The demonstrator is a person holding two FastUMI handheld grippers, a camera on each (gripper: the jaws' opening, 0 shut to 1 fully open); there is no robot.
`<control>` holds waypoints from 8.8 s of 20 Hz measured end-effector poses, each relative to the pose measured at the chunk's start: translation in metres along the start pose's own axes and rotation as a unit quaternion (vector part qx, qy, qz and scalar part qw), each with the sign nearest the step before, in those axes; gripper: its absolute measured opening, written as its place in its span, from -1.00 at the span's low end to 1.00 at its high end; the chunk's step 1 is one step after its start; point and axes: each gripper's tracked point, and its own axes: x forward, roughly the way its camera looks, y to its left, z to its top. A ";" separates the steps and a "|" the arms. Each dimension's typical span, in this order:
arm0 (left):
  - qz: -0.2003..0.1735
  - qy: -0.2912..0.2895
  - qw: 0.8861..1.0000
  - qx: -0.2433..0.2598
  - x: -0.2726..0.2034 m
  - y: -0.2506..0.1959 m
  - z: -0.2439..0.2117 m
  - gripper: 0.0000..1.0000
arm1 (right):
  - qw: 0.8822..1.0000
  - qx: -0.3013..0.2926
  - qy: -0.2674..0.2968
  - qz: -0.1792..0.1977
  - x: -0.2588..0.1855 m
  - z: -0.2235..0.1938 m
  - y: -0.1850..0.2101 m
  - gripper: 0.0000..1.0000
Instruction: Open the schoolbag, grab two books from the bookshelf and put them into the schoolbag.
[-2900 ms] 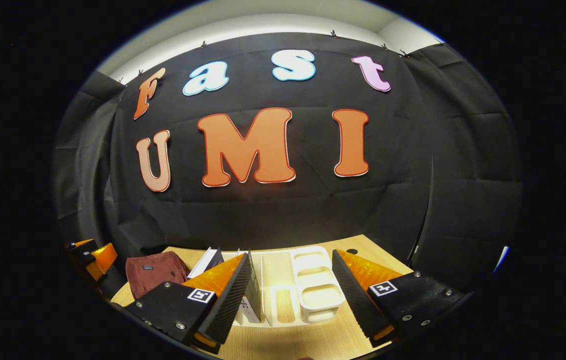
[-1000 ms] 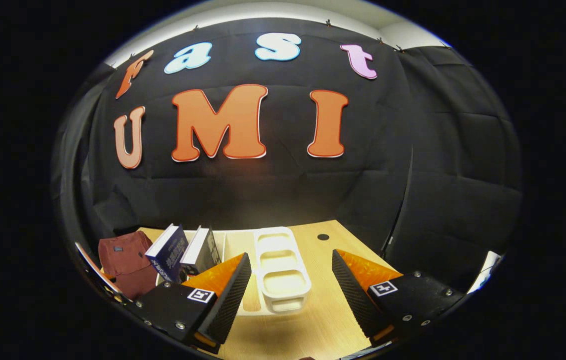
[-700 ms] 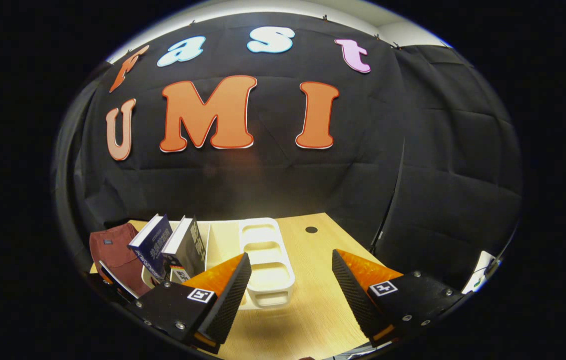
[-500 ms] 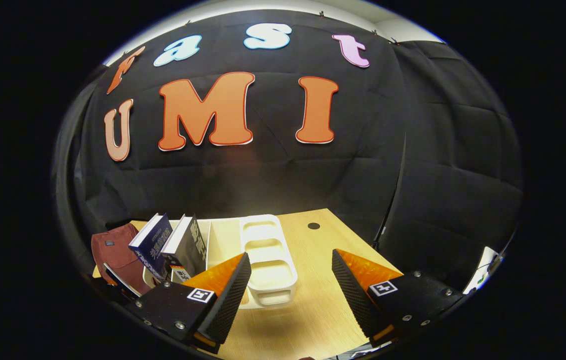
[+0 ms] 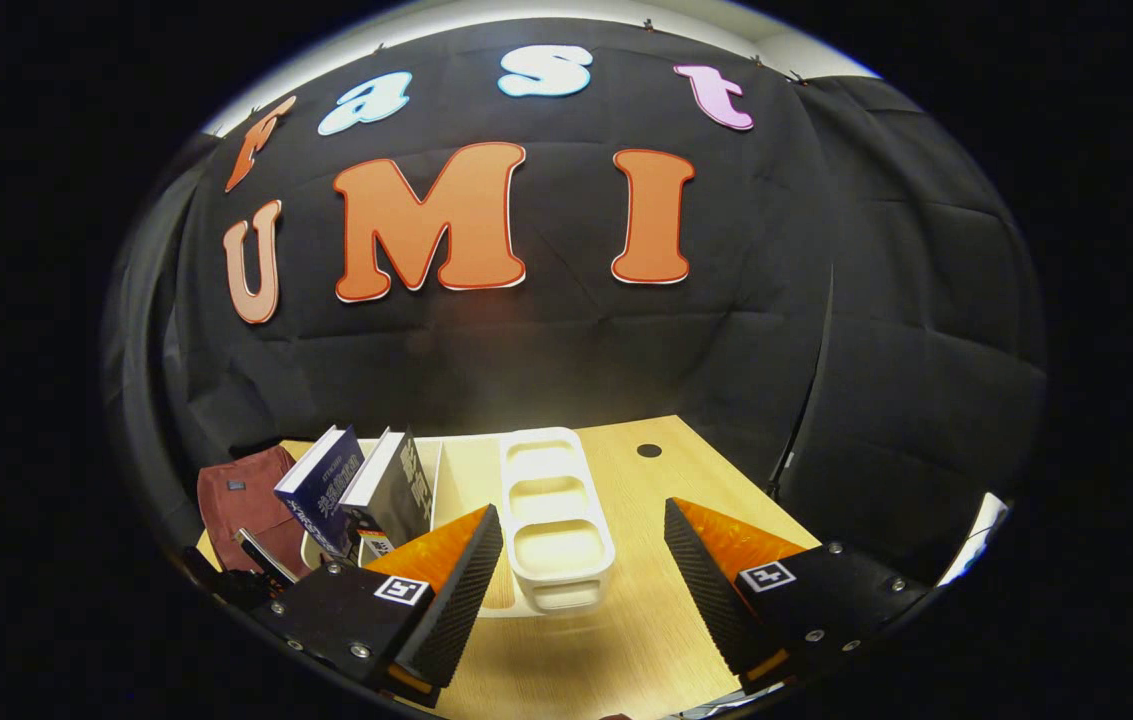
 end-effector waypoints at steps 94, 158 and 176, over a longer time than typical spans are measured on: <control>-0.238 -0.101 0.966 -0.005 -0.023 0.253 0.076 -0.99 | 0.841 0.351 0.368 0.186 -0.054 -0.080 0.308 -0.38; -0.261 -0.086 0.960 0.048 -0.045 0.213 0.063 -0.99 | 0.935 0.007 0.338 0.111 0.003 0.011 0.201 0.95; -0.265 -0.055 0.962 0.032 -0.035 0.212 0.050 -0.99 | 0.855 -0.085 0.509 0.049 0.139 -0.049 0.198 0.92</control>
